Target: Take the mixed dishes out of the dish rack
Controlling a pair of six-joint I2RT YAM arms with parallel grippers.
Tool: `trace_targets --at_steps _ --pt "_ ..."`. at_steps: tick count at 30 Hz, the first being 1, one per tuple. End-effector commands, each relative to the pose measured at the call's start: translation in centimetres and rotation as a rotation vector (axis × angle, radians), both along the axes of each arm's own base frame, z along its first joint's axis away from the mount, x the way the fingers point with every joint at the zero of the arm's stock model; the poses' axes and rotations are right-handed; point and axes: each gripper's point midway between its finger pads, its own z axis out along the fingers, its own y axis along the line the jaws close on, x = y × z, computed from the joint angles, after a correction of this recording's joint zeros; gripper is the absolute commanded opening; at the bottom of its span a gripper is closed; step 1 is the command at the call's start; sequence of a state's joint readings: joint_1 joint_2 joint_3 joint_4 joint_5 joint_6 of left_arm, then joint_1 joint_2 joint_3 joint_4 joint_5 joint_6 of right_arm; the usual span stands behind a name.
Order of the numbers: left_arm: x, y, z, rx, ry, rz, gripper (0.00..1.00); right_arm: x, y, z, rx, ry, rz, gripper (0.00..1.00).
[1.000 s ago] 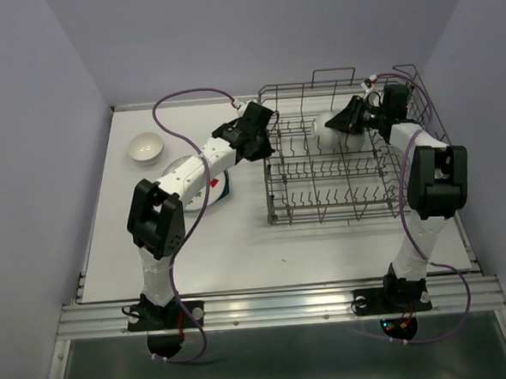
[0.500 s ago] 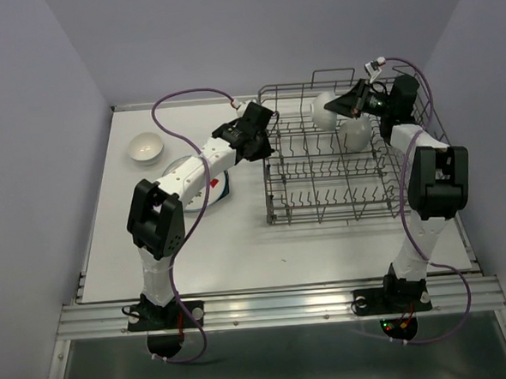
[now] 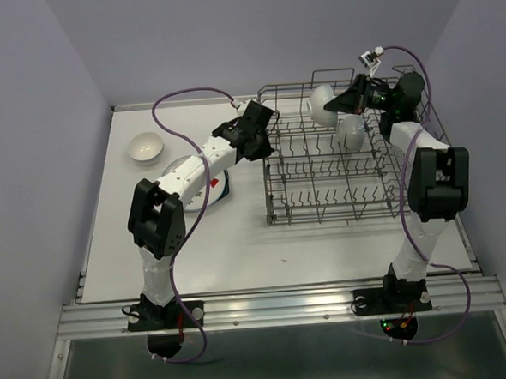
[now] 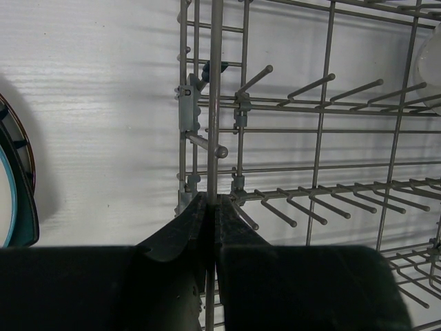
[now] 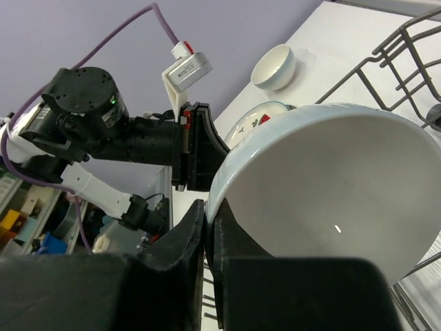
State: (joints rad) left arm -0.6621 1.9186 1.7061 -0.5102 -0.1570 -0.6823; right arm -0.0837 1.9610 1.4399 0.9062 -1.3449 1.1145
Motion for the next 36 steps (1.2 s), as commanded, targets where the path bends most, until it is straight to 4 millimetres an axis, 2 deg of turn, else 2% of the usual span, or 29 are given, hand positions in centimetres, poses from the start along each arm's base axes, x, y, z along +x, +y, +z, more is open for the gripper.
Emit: trace_targets --at_steps 1,2,3,4,6,7,8,9,10,11,12,13,16,18,20,21,23,25,26,28,33,36 --pt "0.0 0.9 0.5 0.032 0.021 0.049 0.12 -3.6 0.7 6.1 -0.067 -0.324 0.032 0.01" --pt "0.4 0.6 1.4 0.022 0.001 0.041 0.20 -3.8 1.1 5.9 -0.070 -0.284 0.037 0.01" --pt "0.5 0.6 2.1 0.019 -0.009 0.037 0.21 -4.1 1.0 6.7 -0.108 -0.398 0.027 0.01" --pt "0.7 0.5 2.8 0.014 -0.021 0.034 0.29 -4.2 1.5 5.8 -0.117 -0.324 0.035 0.01" --pt "1.2 0.4 5.2 0.005 -0.066 0.026 0.38 -3.6 2.6 5.3 -0.181 -0.335 -0.021 0.01" --pt "1.4 0.5 6.1 0.002 -0.082 0.029 0.46 -2.6 3.0 4.7 -0.293 -0.512 -0.061 0.01" --pt "1.5 0.4 7.1 -0.002 -0.102 0.026 0.50 -1.3 2.5 3.5 -0.453 -0.411 -0.208 0.01" --pt "1.8 0.5 8.8 -0.008 -0.134 0.025 0.51 -1.5 4.5 3.0 -0.559 -0.510 -0.205 0.01" --pt "1.9 0.6 9.7 -0.013 -0.153 0.025 0.59 -1.4 4.5 2.9 -0.611 -0.527 -0.240 0.01" --pt "1.9 0.7 11.0 -0.024 -0.178 0.021 0.61 -2.1 4.5 3.0 -0.630 -0.547 -0.249 0.01" --pt "1.9 0.9 11.7 -0.026 -0.190 0.021 0.61 -2.5 4.5 3.2 -0.636 -0.571 -0.244 0.01" --pt "1.9 1.2 12.2 -0.029 -0.198 0.027 0.69 -2.9 4.7 3.6 -0.640 -0.590 -0.241 0.01" --pt "1.5 2.2 14.0 -0.046 -0.218 0.043 0.73 -4.2 4.2 5.0 -0.691 -0.716 -0.239 0.01" --pt "1.1 3.2 14.7 -0.056 -0.216 0.058 0.81 -5.5 4.1 4.9 -0.752 -0.761 -0.222 0.01" --pt "0.6 3.9 15.8 -0.083 -0.221 0.068 0.89 -6.1 3.8 3.8 -0.833 -0.822 -0.204 0.01" --pt "0.5 4.0 16.2 -0.081 -0.229 0.062 0.91 -6.4 3.5 4.3 -0.853 -0.863 -0.203 0.01" --pt "0.2 3.7 16.9 -0.100 -0.241 0.033 0.97 -8.0 3.3 3.4 -0.910 -0.946 -0.133 0.01" --pt "-0.5 2.7 18.2 -0.137 -0.263 -0.043 0.99 -9.9 4.1 2.1 -0.933 -1.076 -0.006 0.01" --pt "-0.7 2.4 18.6 -0.151 -0.271 -0.069 0.99 -11.5 4.2 1.8 -0.929 -1.089 0.040 0.01" --pt "-1.6 0.9 19.7 -0.190 -0.295 -0.184 0.99 -13.2 4.5 0.9 -0.926 -1.138 0.126 0.01" --pt "-4.1 -2.2 21.3 -0.272 -0.325 -0.423 0.99 -15.1 5.5 0.2 -0.865 -1.173 0.235 0.01" --pt "-5.0 -3.1 21.1 -0.264 -0.332 -0.483 0.99 -15.8 6.6 -0.1 -0.825 -1.172 0.281 0.01"
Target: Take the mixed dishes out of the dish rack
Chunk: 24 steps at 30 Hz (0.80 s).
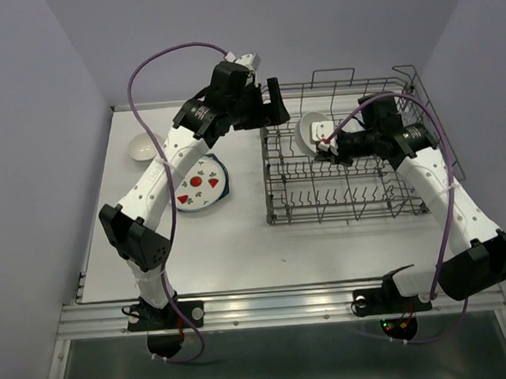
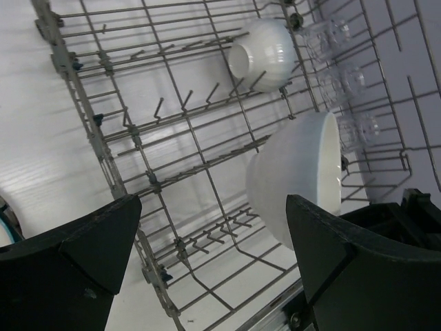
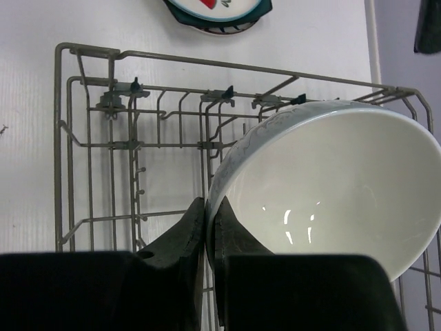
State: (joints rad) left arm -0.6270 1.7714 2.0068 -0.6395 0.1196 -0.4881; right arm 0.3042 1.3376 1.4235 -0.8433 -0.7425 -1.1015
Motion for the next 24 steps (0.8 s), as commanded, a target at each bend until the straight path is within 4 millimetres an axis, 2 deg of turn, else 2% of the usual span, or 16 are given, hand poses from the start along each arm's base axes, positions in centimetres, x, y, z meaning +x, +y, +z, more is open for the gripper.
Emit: trace_targets --at_steps 1,8,12,14,15,17,19,20,21,22,23,24 --pt "-2.6 -2.0 3.8 -0.051 -0.118 -0.178 0.99 -1.4 2.2 1.8 0.031 -0.091 0.158 0.01" --pt "-3.6 -3.1 2.1 -0.013 -0.105 -0.221 0.99 -1.4 3.3 1.3 0.020 -0.066 0.167 0.01" --pt "-3.4 -3.9 -0.8 0.055 -0.050 -0.210 0.99 -1.2 3.7 0.9 0.015 -0.067 0.158 0.01" --pt "-3.2 -3.3 -2.1 0.120 -0.030 -0.155 0.97 -1.3 3.9 1.2 0.015 -0.074 0.155 0.01" --pt "-2.7 -2.5 -3.3 0.172 -0.018 -0.101 0.91 -1.2 3.8 1.1 0.011 -0.075 0.147 0.01" --pt "-2.6 -2.0 -4.3 0.211 -0.003 -0.050 0.86 -1.2 3.6 1.0 -0.002 -0.078 0.143 0.01" --pt "-2.9 -2.2 -4.9 0.220 0.005 -0.051 0.77 -1.0 3.3 0.6 -0.021 -0.084 0.136 0.01" --pt "-3.2 -2.5 -4.9 0.217 0.005 -0.059 0.69 -0.9 3.3 0.6 -0.026 -0.086 0.132 0.01" --pt "-3.2 -2.7 -4.9 0.217 0.003 -0.060 0.50 -0.8 3.1 0.4 -0.035 -0.086 0.124 0.01" --pt "-3.2 -2.8 -4.8 0.219 -0.004 -0.051 0.37 -0.9 3.3 0.2 -0.043 -0.085 0.129 0.01" --pt "-3.4 -3.1 -4.7 0.208 0.003 -0.038 0.11 -0.7 3.2 0.0 -0.053 -0.086 0.124 0.01" --pt "-3.3 -3.1 -4.6 0.213 -0.006 -0.017 0.02 -0.4 3.0 -0.5 -0.071 -0.084 0.111 0.01"
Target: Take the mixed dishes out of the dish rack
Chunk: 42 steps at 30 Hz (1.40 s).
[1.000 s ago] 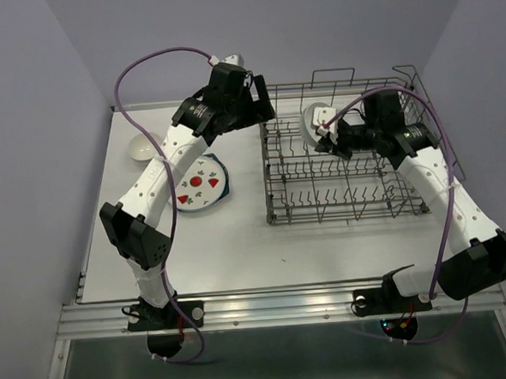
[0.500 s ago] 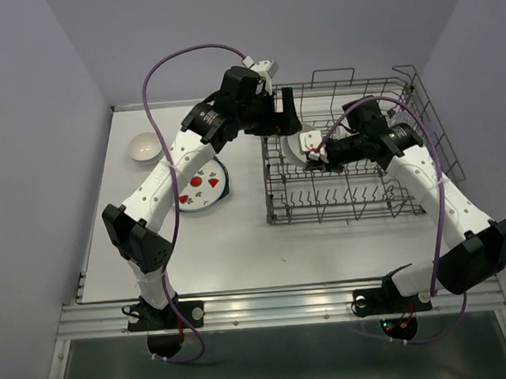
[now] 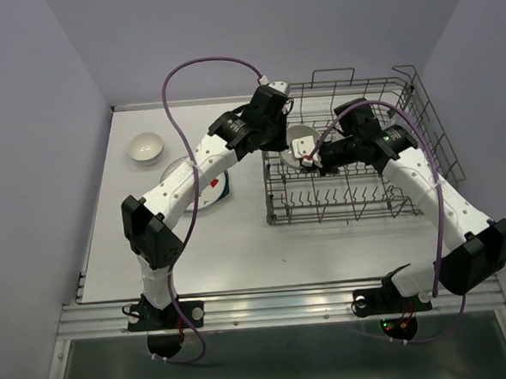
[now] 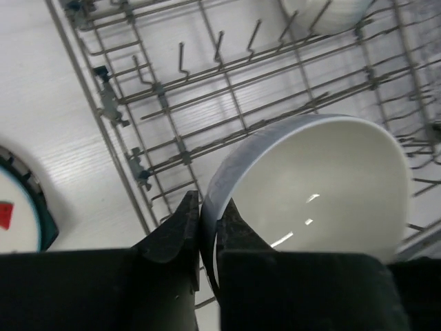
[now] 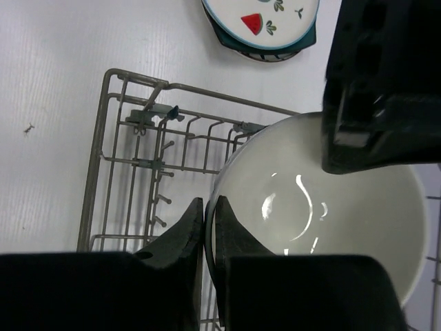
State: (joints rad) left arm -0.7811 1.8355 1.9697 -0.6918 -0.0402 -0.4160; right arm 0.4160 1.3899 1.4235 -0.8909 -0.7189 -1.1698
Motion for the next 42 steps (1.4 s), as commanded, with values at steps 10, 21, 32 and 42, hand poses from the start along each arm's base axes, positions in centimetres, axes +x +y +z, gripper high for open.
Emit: trace_targets --at_steps 10,21,32,42 --pt "1.9 1.5 4.1 -0.029 -0.122 0.230 0.00 2.1 0.7 1.3 0.017 -0.123 -0.042 0.61" --pt "8.6 15.5 8.4 -0.088 -0.200 0.623 0.00 3.7 2.1 6.8 0.285 -0.116 -0.220 1.00" --pt "8.6 38.2 0.8 -0.040 -0.157 1.069 0.00 14.3 -0.8 9.7 0.607 0.003 -0.919 1.00" --pt "12.1 45.5 -5.1 -0.052 -0.061 1.153 0.00 14.2 -1.4 8.7 0.574 -0.018 -0.932 1.00"
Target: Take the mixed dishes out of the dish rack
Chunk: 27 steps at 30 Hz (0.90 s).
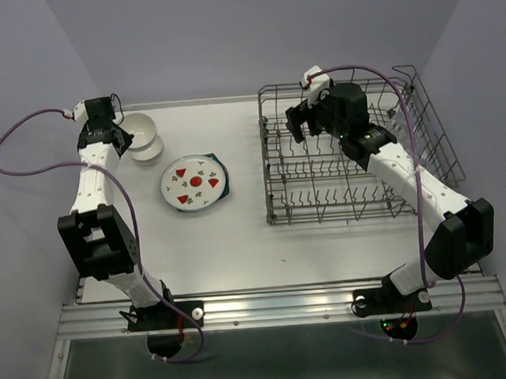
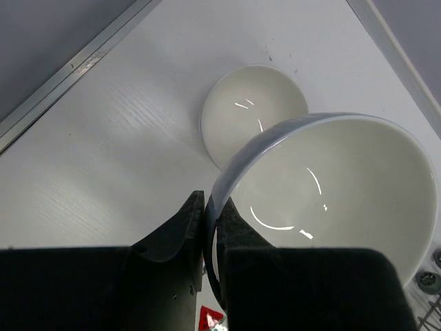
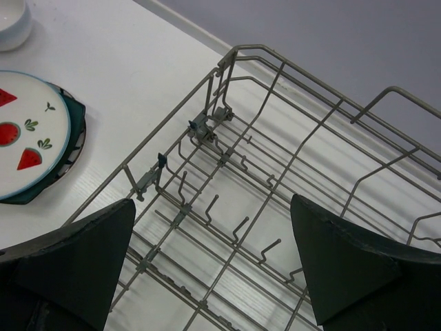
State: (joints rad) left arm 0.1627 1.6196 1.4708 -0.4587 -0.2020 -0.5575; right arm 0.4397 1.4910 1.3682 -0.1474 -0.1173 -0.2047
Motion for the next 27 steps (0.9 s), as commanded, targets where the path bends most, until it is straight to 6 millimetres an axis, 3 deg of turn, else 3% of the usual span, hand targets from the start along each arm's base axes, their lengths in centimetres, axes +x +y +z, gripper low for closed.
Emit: trace_targets --at_steps 1,3,5,6,12,21,23,24,27 --pt "3.6 1.4 1.5 -0.005 -0.104 -0.005 0.00 0.2 -0.7 4.0 0.047 -0.110 -0.038 1.00" --pt "4.5 1.7 0.0 -0.018 -0.081 -0.023 0.00 0.3 -0.7 3.8 0.043 -0.110 -0.039 1.00" --pt "5.6 1.5 -0.3 -0.032 -0.086 -0.044 0.00 0.6 -0.6 3.3 0.038 -0.101 -0.044 1.00" --pt "6.1 1.7 -1.7 -0.038 -0.054 -0.040 0.00 0.7 -0.6 3.1 0.034 -0.098 -0.046 1.00" --pt "7.8 1.9 -3.8 -0.052 -0.016 -0.049 0.00 1.5 -0.8 1.8 -0.001 -0.084 -0.067 1.00" --pt "7.6 3.2 -6.2 -0.021 0.063 0.008 0.00 2.1 -1.2 0.7 -0.041 -0.078 -0.084 1.00" --pt "7.6 3.3 -6.6 -0.024 0.076 0.013 0.04 2.2 -1.2 0.5 -0.047 -0.077 -0.085 1.00" --pt "7.5 3.2 -7.2 -0.028 0.089 0.010 0.11 2.2 -1.2 0.5 -0.049 -0.078 -0.086 1.00" --pt "7.4 3.2 -7.8 -0.034 0.113 0.011 0.13 2.3 -1.4 0.4 -0.058 -0.081 -0.092 1.00"
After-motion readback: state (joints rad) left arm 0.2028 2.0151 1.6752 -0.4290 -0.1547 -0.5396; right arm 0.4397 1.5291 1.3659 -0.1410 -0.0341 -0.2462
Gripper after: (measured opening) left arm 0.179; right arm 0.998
